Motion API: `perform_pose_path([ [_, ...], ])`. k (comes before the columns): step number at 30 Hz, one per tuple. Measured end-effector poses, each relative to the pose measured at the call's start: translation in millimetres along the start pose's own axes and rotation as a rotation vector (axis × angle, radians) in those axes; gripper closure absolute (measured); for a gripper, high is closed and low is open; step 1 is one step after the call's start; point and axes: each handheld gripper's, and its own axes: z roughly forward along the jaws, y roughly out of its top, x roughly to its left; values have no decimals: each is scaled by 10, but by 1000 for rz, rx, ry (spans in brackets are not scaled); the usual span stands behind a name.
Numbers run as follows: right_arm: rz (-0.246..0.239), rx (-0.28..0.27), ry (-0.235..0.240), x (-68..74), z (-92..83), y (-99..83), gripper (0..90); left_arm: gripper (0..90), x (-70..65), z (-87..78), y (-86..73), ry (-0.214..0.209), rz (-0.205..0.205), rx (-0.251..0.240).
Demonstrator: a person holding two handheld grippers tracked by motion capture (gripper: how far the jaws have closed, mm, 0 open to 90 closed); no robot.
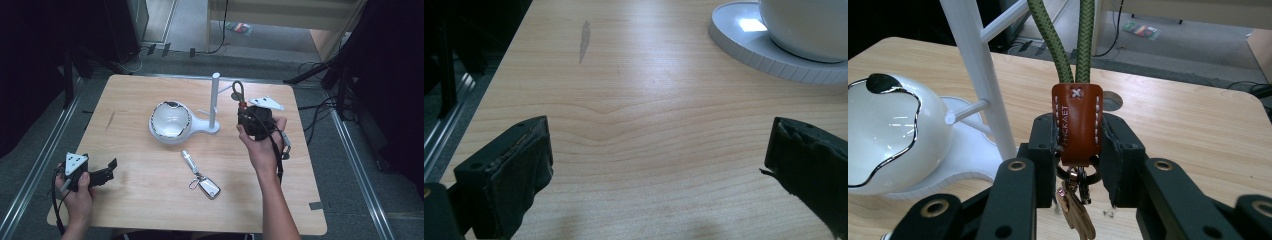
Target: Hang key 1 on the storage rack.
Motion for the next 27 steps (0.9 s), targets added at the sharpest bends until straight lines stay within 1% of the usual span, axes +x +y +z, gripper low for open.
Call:
perform_pose_path([
  [2, -3, -1, 6, 1, 19, 4, 704, 0, 1, -1, 1, -1, 0, 2],
  [12, 13, -3, 40, 20, 108, 22, 704, 0, 5, 0, 2, -3, 0, 5],
  [18, 32, 6, 65, 21, 177, 21, 704, 0, 12, 4, 3, -7, -8, 7],
  [27, 43, 19, 96, 66, 267, 11, 702, 0, 14, 6, 3, -11, -9, 7],
])
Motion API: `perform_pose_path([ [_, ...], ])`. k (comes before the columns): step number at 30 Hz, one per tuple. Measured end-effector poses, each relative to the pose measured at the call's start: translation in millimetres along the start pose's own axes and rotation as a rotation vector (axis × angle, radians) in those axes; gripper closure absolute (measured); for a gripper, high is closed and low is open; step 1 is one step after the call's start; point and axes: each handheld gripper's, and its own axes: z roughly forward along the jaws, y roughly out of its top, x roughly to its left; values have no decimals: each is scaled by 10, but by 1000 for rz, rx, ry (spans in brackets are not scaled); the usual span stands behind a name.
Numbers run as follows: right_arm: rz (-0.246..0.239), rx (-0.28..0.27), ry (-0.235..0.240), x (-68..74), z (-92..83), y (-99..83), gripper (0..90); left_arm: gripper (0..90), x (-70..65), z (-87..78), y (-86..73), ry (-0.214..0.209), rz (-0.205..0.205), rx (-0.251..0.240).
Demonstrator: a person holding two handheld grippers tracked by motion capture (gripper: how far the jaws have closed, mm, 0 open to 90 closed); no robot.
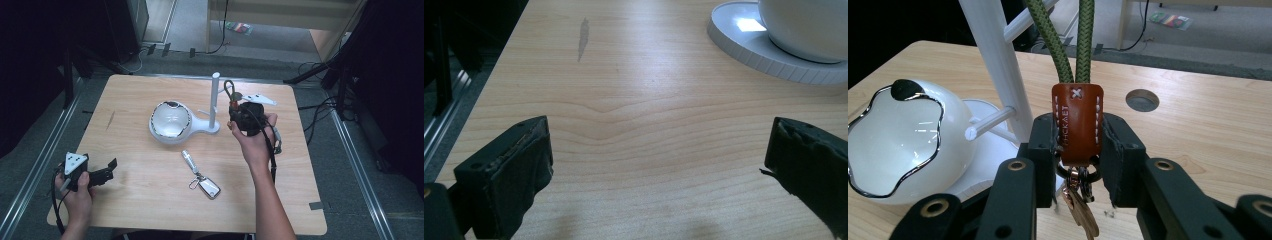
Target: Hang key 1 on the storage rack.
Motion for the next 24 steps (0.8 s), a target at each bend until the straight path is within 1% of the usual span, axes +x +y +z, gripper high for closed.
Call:
perform_pose_path([
  [5, 3, 5, 10, -8, 21, -8, 701, 0, -3, 1, 2, 1, 3, 4],
  [11, 0, 26, 26, 10, 63, -22, 700, 0, -4, 1, 2, -1, 4, 5],
  [18, -22, 45, 39, 74, 111, -51, 699, 0, -2, 2, 3, -2, 3, 6],
  [24, -37, 64, 53, 98, 131, -69, 694, 0, 0, 4, 3, -2, 4, 6],
])
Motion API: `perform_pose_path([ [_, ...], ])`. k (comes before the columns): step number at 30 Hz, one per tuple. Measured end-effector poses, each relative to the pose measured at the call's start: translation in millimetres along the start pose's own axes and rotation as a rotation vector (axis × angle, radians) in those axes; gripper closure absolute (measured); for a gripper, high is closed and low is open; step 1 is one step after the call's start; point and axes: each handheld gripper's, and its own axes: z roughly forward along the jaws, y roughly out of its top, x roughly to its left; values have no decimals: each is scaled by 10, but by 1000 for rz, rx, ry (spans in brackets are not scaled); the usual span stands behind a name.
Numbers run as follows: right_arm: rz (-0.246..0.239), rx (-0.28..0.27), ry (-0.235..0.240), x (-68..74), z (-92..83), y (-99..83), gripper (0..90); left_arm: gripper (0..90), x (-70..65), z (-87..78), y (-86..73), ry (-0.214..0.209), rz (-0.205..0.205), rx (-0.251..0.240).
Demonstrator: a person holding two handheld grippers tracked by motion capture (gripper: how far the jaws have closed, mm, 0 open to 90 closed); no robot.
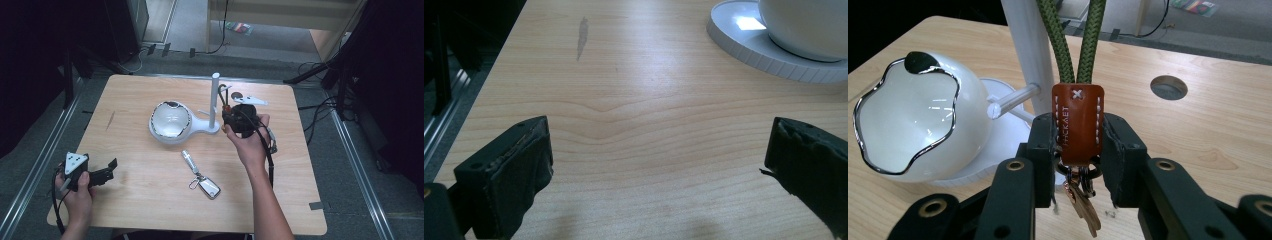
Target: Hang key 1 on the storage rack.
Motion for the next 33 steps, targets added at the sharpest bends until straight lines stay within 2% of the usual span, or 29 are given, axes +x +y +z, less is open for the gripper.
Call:
perform_pose_path([
  [8, -22, 15, 7, 61, 47, -24, 688, 0, -6, 2, 1, 1, 2, 1],
  [15, -67, 39, 19, 109, 104, -53, 652, 0, -7, 1, 1, 2, 4, 2],
  [24, -112, 59, -3, 169, 105, -75, 574, 0, -5, 3, 2, 1, 3, 3],
  [30, -124, 76, -5, 181, 63, -67, 564, 0, -4, 1, 2, -1, 2, 3],
  [33, -148, 98, -22, 190, 38, -71, 553, 0, -5, 3, 2, -1, 2, 5],
])
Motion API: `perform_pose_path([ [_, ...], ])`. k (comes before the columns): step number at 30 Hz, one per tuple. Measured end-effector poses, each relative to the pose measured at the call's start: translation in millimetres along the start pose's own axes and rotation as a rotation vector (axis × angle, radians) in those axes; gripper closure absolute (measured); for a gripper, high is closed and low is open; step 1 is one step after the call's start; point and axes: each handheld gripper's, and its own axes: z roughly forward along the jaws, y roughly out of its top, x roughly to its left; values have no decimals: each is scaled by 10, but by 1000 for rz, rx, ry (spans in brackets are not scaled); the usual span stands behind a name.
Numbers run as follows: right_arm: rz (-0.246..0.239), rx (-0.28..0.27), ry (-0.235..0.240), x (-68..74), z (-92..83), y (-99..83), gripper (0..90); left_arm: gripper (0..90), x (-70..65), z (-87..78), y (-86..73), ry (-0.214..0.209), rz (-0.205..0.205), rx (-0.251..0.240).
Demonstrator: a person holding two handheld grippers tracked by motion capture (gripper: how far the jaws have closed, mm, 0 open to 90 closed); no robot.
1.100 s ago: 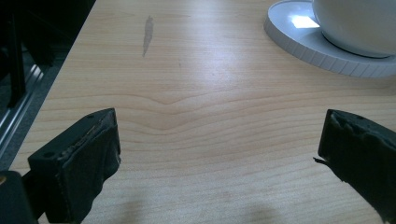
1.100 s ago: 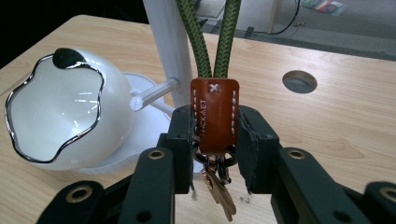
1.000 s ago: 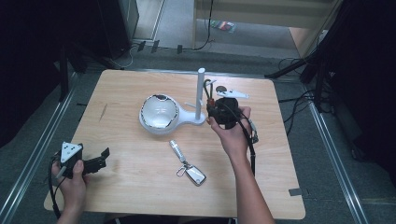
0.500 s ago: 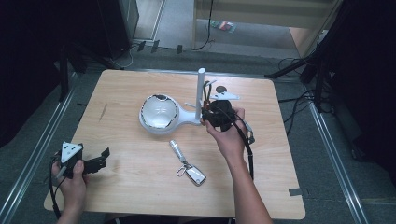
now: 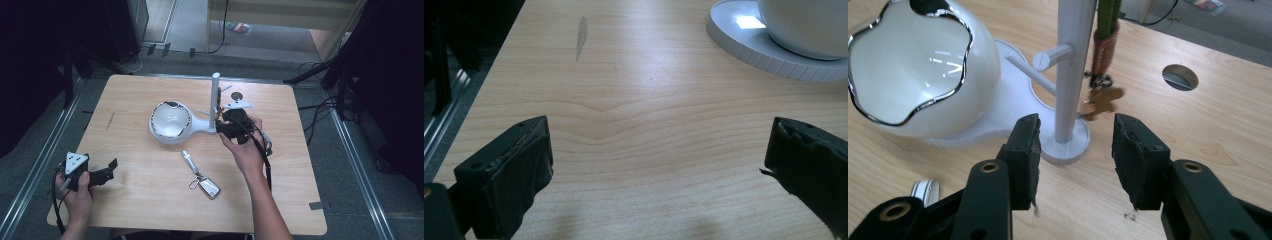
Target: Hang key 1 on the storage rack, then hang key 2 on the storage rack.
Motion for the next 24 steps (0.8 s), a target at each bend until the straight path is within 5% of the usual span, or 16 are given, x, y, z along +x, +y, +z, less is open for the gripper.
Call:
perform_pose_path([
  [4, -35, 20, -11, 35, -36, -32, 541, 0, -2, 2, -1, 1, 1, -3],
  [13, -25, 53, -7, 67, -111, -154, 521, 0, -19, 1, -2, 9, 12, -4],
  [24, -124, 170, 51, 260, -99, -253, 474, 0, -34, 3, 0, 16, 33, 3],
])
